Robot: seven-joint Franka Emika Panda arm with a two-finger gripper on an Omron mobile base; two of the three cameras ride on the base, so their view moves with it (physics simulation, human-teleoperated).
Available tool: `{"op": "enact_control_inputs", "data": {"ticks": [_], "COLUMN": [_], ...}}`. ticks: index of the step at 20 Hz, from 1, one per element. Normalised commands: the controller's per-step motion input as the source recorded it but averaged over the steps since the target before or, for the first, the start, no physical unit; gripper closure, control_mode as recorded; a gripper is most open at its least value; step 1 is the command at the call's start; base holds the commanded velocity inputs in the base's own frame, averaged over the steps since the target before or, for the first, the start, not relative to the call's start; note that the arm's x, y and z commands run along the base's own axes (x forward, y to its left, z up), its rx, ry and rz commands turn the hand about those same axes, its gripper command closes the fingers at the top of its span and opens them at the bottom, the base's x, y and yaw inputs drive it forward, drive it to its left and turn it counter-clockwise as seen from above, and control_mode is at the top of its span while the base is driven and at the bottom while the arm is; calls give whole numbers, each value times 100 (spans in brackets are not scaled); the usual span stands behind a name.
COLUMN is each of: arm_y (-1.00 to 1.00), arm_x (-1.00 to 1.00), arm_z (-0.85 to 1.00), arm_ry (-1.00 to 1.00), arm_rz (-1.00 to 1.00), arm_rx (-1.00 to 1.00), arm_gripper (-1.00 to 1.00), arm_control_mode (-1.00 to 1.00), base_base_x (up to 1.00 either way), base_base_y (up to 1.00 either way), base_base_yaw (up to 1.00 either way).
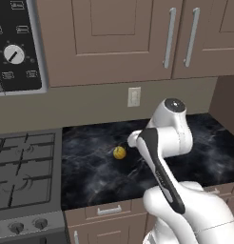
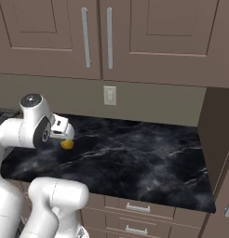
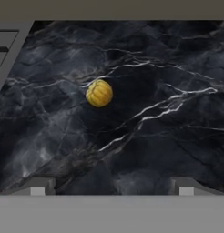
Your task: Place the squash in the correct fridge rack based on whether it is a fruit or vegetable. Finally, close the fridge door.
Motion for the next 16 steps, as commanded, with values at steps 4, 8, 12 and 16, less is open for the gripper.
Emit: {"op": "enact_control_inputs", "data": {"ticks": [4, 8, 12, 16], "arm_y": [31, 24, 16, 3], "arm_x": [21, 33, 32, 24], "arm_z": [-31, -21, -31, -31], "arm_ry": [0, 0, 0, 0], "arm_rz": [0, 0, 0, 0], "arm_rx": [0, 0, 0, 0], "arm_gripper": [-100, -100, -100, -100], "arm_control_mode": [-100, -100, -100, -100], "base_base_x": [0, 0, 0, 0], "base_base_y": [0, 0, 0, 0], "base_base_yaw": [0, 0, 0, 0]}}
